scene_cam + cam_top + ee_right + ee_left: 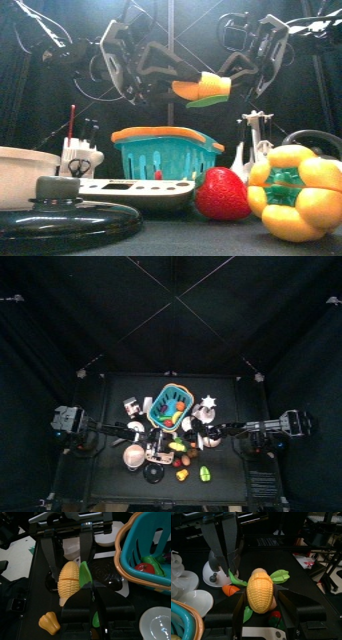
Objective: Remove corn husk
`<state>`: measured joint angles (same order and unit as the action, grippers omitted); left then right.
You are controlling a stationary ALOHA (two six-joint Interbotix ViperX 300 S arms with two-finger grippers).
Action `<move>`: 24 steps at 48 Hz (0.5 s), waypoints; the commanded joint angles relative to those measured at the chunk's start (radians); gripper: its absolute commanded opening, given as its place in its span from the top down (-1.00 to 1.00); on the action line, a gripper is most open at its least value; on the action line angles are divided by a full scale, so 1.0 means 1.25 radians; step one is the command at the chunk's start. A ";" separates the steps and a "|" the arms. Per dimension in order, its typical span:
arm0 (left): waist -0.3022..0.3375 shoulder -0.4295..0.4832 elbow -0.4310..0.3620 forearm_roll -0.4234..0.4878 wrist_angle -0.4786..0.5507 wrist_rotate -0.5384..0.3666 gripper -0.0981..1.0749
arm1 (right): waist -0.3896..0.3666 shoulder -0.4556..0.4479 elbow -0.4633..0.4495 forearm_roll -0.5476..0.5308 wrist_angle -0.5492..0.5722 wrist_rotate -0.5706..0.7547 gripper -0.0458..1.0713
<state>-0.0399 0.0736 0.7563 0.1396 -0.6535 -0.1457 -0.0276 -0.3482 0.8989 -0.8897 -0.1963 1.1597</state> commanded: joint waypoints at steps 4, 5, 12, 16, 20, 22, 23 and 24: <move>0.010 -0.020 0.000 -0.002 -0.006 0.000 -0.29 | -0.006 -0.050 0.017 0.009 0.002 -0.002 0.41; 0.010 -0.020 0.001 -0.002 -0.006 0.000 -0.29 | -0.006 -0.054 0.021 0.011 0.002 -0.002 0.41; 0.010 -0.026 0.013 -0.002 -0.006 0.000 -0.29 | -0.009 -0.077 0.044 0.026 0.006 -0.002 0.41; 0.010 -0.031 0.020 -0.002 -0.006 0.001 -0.29 | -0.013 -0.079 0.055 0.034 0.012 -0.004 0.41; 0.010 -0.040 0.031 -0.004 -0.006 0.001 -0.29 | -0.020 -0.072 0.061 0.040 0.018 -0.004 0.41; 0.010 -0.047 0.037 -0.002 -0.006 0.001 -0.29 | -0.025 -0.066 0.061 0.042 0.022 -0.004 0.41; 0.011 -0.048 0.039 -0.002 -0.006 0.000 -0.29 | -0.027 -0.063 0.060 0.043 0.023 -0.004 0.41; 0.011 -0.050 0.042 -0.004 -0.007 0.000 -0.29 | -0.029 -0.058 0.060 0.043 0.025 -0.004 0.41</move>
<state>-0.0291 0.0414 0.8099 0.1350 -0.6535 -0.1457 -0.0506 -0.4264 0.9848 -0.8422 -0.1672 1.1582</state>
